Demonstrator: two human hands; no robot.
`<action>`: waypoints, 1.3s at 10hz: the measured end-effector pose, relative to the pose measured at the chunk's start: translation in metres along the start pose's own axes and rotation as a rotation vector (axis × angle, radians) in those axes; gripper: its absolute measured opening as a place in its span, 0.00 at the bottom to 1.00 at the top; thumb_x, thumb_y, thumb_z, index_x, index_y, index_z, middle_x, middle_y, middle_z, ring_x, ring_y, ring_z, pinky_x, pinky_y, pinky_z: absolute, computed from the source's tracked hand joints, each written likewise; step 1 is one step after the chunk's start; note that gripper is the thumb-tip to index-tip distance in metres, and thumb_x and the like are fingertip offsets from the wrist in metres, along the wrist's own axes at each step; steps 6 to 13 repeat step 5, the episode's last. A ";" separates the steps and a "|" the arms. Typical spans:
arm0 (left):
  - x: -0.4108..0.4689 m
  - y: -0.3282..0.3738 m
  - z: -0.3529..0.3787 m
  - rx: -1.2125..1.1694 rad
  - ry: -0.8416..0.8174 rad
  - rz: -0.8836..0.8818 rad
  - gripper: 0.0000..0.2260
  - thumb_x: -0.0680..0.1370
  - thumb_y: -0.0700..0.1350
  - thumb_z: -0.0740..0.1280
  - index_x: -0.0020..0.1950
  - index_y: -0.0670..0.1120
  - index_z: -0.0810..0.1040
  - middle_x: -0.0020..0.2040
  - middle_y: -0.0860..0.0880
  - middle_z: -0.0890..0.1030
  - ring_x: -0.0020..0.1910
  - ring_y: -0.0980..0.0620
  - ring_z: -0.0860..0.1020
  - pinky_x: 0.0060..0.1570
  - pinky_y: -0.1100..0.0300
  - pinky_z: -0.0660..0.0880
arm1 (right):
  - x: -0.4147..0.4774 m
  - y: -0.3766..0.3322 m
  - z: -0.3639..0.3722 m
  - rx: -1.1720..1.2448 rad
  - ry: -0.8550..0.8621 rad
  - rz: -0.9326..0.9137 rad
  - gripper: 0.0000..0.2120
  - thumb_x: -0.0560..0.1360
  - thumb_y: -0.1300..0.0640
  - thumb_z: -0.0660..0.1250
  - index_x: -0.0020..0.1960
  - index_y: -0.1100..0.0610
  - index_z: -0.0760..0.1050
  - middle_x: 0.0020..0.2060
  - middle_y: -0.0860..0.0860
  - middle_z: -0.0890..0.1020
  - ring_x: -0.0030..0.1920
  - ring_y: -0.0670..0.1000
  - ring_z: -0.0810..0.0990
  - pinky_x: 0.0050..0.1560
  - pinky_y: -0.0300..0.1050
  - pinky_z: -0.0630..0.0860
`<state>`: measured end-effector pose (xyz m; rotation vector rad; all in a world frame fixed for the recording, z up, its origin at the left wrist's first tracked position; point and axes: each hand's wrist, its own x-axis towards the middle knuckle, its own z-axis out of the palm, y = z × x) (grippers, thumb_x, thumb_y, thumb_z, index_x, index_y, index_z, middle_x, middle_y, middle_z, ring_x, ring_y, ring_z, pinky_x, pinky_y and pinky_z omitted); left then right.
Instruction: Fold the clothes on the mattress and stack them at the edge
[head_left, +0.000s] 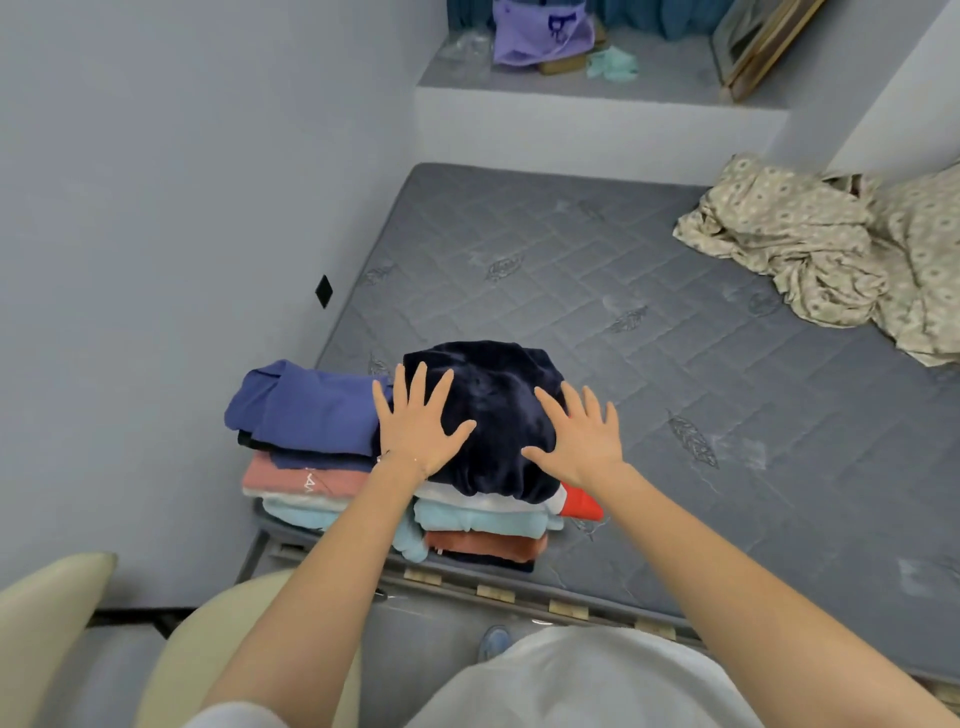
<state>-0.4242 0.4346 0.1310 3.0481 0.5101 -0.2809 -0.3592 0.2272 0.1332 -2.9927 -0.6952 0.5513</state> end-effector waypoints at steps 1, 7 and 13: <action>-0.001 0.006 -0.004 -0.015 0.015 0.012 0.35 0.77 0.69 0.50 0.78 0.57 0.42 0.79 0.47 0.42 0.77 0.44 0.36 0.71 0.39 0.35 | -0.007 0.001 -0.001 -0.025 -0.017 -0.018 0.39 0.76 0.33 0.56 0.78 0.43 0.39 0.79 0.51 0.43 0.78 0.59 0.39 0.74 0.62 0.41; -0.002 0.019 -0.007 0.004 -0.095 -0.038 0.35 0.77 0.69 0.50 0.78 0.56 0.42 0.79 0.46 0.42 0.77 0.43 0.38 0.71 0.39 0.35 | -0.007 0.004 -0.017 -0.033 -0.062 -0.018 0.40 0.76 0.33 0.57 0.78 0.44 0.39 0.79 0.53 0.44 0.78 0.59 0.40 0.75 0.63 0.43; -0.002 0.019 -0.007 0.004 -0.095 -0.038 0.35 0.77 0.69 0.50 0.78 0.56 0.42 0.79 0.46 0.42 0.77 0.43 0.38 0.71 0.39 0.35 | -0.007 0.004 -0.017 -0.033 -0.062 -0.018 0.40 0.76 0.33 0.57 0.78 0.44 0.39 0.79 0.53 0.44 0.78 0.59 0.40 0.75 0.63 0.43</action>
